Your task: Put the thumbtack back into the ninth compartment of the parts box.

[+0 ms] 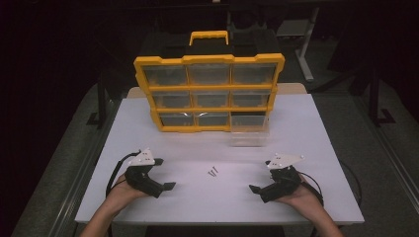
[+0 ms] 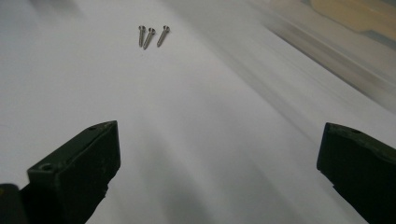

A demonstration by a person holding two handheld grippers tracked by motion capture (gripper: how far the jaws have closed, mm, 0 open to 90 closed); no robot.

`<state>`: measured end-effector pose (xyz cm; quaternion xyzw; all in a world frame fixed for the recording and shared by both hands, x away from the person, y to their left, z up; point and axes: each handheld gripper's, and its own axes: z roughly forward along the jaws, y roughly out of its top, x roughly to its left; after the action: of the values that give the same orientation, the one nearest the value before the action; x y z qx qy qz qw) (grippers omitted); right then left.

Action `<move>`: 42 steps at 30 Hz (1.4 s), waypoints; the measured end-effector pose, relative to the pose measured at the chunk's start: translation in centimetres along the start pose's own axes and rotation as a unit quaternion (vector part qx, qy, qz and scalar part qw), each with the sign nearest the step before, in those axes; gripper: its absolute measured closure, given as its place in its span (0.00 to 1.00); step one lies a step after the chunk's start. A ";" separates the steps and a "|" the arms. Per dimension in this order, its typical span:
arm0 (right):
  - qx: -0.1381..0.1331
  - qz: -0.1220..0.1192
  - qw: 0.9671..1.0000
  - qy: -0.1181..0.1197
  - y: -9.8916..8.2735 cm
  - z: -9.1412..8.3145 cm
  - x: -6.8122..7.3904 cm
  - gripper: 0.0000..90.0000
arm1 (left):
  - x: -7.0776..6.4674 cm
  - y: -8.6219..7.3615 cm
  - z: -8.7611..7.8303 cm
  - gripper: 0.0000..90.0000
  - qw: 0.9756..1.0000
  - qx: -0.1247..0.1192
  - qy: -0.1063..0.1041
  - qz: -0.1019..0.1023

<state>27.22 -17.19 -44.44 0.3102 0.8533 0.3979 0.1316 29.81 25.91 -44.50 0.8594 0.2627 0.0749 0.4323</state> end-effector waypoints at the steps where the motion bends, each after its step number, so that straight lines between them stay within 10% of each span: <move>1: -0.002 0.000 1.000 0.001 0.0 0.0 0.0 0.00 | 0.0 0.0 0.0 0.00 1.000 0.000 -0.001 -0.001; 42: -0.016 0.004 0.999 0.033 3.2 2.2 0.2 0.00 | -0.2 0.2 -0.1 0.00 1.000 -0.008 -0.008 -0.004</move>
<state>29.48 -14.21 -43.44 0.2979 0.8495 0.4220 0.1072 29.65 25.79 -44.30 0.8554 0.2620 0.0686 0.4415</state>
